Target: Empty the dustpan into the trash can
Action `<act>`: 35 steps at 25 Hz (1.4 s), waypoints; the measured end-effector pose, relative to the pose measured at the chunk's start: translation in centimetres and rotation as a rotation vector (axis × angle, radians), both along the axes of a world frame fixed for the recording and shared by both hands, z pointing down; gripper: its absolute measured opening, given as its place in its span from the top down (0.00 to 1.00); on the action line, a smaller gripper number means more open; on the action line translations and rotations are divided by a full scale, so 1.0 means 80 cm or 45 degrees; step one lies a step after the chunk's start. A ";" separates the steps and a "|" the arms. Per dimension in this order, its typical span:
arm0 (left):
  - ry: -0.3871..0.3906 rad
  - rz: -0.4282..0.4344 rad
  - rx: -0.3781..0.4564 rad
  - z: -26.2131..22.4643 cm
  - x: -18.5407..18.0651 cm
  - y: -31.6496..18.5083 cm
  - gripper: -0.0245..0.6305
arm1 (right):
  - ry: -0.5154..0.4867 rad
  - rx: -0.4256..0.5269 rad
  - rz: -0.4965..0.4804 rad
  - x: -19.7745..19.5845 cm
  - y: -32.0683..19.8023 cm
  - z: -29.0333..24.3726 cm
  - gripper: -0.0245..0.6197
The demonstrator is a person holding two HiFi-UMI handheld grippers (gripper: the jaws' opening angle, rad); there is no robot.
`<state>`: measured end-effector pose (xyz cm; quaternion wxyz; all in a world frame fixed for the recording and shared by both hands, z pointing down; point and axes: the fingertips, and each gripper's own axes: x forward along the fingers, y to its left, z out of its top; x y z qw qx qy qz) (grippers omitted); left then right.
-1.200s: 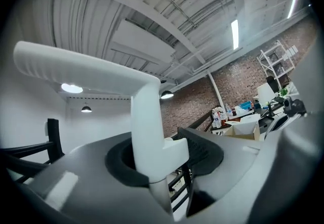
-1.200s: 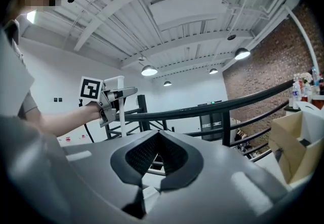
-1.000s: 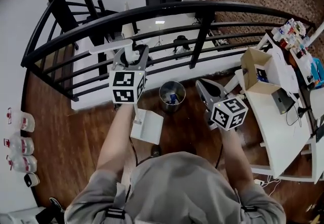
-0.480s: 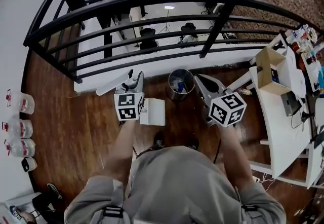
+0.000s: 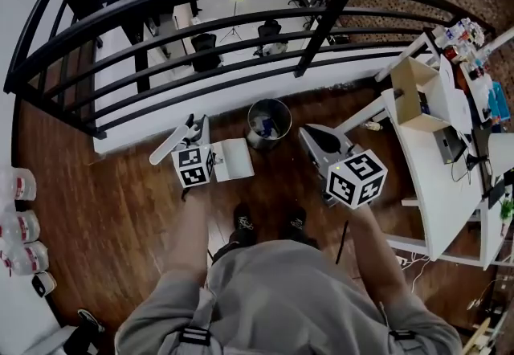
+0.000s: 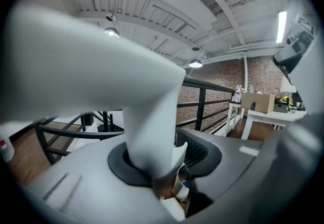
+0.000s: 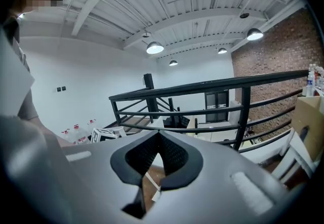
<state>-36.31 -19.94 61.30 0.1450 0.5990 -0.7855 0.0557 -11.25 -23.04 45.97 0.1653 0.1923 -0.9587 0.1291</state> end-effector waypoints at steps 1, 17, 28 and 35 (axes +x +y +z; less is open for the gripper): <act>-0.001 0.007 -0.005 0.007 -0.001 -0.004 0.74 | 0.013 0.000 0.003 0.001 0.000 0.004 0.96; 0.122 -0.159 -0.069 0.068 -0.038 0.029 0.70 | 0.064 -0.045 -0.007 0.002 0.006 0.031 0.96; 0.196 -0.382 -0.163 0.086 -0.076 0.092 0.44 | 0.030 -0.035 -0.142 -0.033 0.016 0.020 0.96; 0.291 -0.328 -0.312 0.097 -0.006 0.126 0.52 | -0.025 -0.010 -0.210 -0.039 0.002 -0.006 0.96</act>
